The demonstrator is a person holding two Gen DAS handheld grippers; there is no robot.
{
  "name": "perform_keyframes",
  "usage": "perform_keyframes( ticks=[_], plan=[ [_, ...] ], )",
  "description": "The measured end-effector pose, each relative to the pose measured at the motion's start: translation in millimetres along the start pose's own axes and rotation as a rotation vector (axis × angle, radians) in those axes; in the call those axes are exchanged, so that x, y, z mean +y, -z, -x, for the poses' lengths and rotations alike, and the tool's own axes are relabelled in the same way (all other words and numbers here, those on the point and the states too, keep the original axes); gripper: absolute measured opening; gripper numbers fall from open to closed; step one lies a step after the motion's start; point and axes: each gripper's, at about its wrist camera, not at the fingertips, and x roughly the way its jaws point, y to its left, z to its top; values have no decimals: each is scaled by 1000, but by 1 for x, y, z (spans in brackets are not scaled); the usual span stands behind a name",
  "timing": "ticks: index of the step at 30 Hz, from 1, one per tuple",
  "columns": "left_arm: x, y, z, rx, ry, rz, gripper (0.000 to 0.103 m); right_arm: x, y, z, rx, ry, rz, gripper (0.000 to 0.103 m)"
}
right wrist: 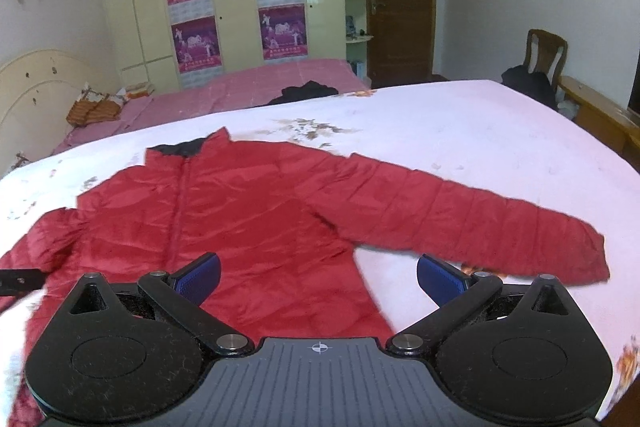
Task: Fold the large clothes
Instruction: 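Move the right gripper to the sleeve cuff nearest it and close on it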
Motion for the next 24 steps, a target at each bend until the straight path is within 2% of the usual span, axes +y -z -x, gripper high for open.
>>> perform_keyframes(
  ticks=[8, 14, 20, 24],
  plan=[
    [-29, -9, -33, 13, -29, 87, 103, -53, -23, -35, 10, -3, -3, 103],
    [-58, -13, -54, -18, -77, 54, 103, -94, -29, -60, 17, 23, -24, 103],
    [-74, -14, -79, 1, -79, 71, 103, -142, -27, -80, 24, 91, -63, 103],
    [-84, -14, -90, 16, -91, 64, 102, -177, -22, -88, 24, 166, -87, 102]
  ],
)
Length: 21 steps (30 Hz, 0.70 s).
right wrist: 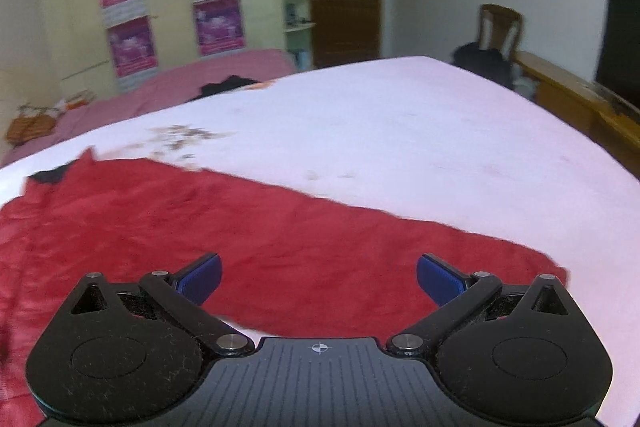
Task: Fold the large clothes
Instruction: 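Move the right gripper to the sleeve cuff nearest it and close on it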
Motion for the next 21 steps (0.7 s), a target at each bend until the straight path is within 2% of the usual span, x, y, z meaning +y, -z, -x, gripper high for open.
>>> perform_keyframes(
  ticks=[6, 21],
  plan=[
    [-12, 0, -10, 9, -22, -19, 101, -40, 2, -12, 14, 66, -30, 102],
    [-17, -2, -29, 33, -60, -33, 95, -145, 25, -28, 91, 307, -155, 102]
  ],
)
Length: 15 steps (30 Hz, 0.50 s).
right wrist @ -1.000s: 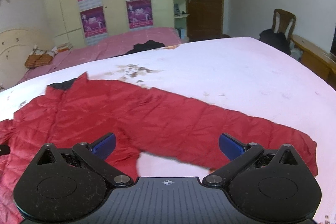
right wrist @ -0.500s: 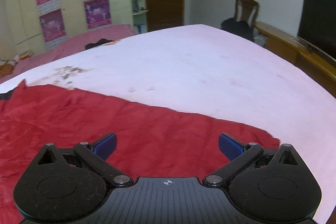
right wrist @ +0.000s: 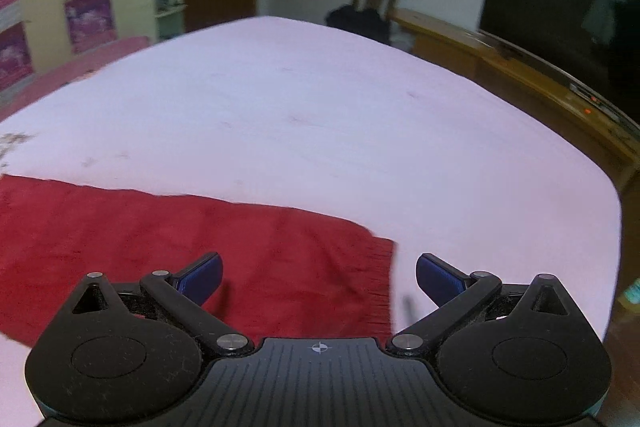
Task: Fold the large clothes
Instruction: 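Move the right gripper to the sleeve cuff nearest it and close on it, then lift the sleeve with the right gripper, lay it across the jacket body, open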
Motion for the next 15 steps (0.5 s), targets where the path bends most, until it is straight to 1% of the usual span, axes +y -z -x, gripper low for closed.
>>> perform_keyframes(
  ticks=[1, 2, 3, 4, 6, 8, 9, 10, 11, 12, 14, 15],
  plan=[
    [0, 0, 0, 0, 0, 2, 95, -2, 2, -1, 13, 1, -6, 102],
    [1, -1, 1, -2, 0, 2, 95, -4, 3, -4, 26, 0, -15, 99],
    [1, -1, 1, -3, -1, 1, 95, -6, 5, -7, 42, -10, -26, 89],
    [1, -2, 1, -3, 0, 1, 95, -8, 7, -11, 57, -24, -41, 72],
    [2, -2, 2, -3, 3, 2, 95, -12, 9, -12, 60, -34, -76, 72],
    [2, -3, 2, -5, 3, 0, 95, -12, 10, -10, 56, -37, -74, 71],
    [2, -3, 2, -6, 3, 0, 95, -13, 11, -9, 56, -44, -80, 69],
    [3, -3, 3, -5, 4, 0, 95, -14, 11, -8, 53, -62, -88, 57],
    [3, -3, 3, -3, 5, 1, 95, -16, 10, -9, 50, -81, -94, 42],
    [4, -3, 3, -2, 6, 3, 95, -11, 7, -8, 48, -96, -99, 36],
    [5, -3, 4, -2, 11, 6, 94, -5, 4, -6, 44, -114, -94, 18],
    [5, -4, 5, -3, 14, 7, 93, -2, 2, -4, 39, -122, -90, 16]
  ],
)
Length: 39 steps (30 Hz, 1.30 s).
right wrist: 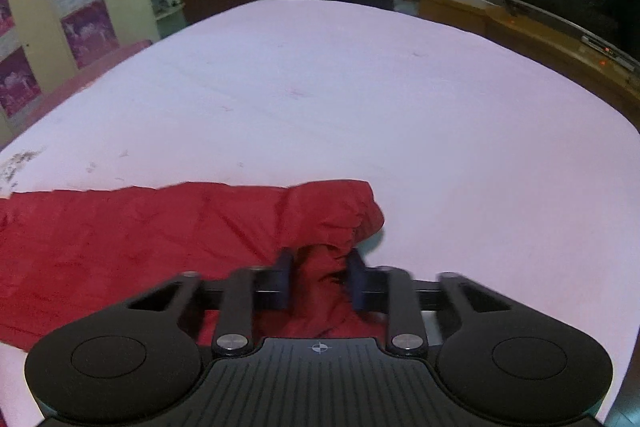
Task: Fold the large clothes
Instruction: 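Lift the sleeve with the right gripper, lay it across the jacket body, open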
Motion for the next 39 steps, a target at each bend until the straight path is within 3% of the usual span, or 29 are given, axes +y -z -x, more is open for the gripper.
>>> perform_keyframes(
  ticks=[9, 14, 20, 30, 39],
  plan=[
    [17, -6, 17, -41, -10, 24, 93, 67, -30, 29, -109, -179, 68, 16],
    [40, -5, 29, -71, -38, 53, 93, 141, -39, 41, -138, -334, 165, 16],
    [77, -2, 33, -78, -54, 100, 93, 253, -26, 54, -132, -513, 295, 16],
    [135, 2, 27, -59, -64, 162, 93, 408, 48, 63, 13, -708, 463, 16],
    [156, 0, 15, -36, -36, 169, 93, 461, 102, 50, 165, -753, 543, 17]
  ],
)
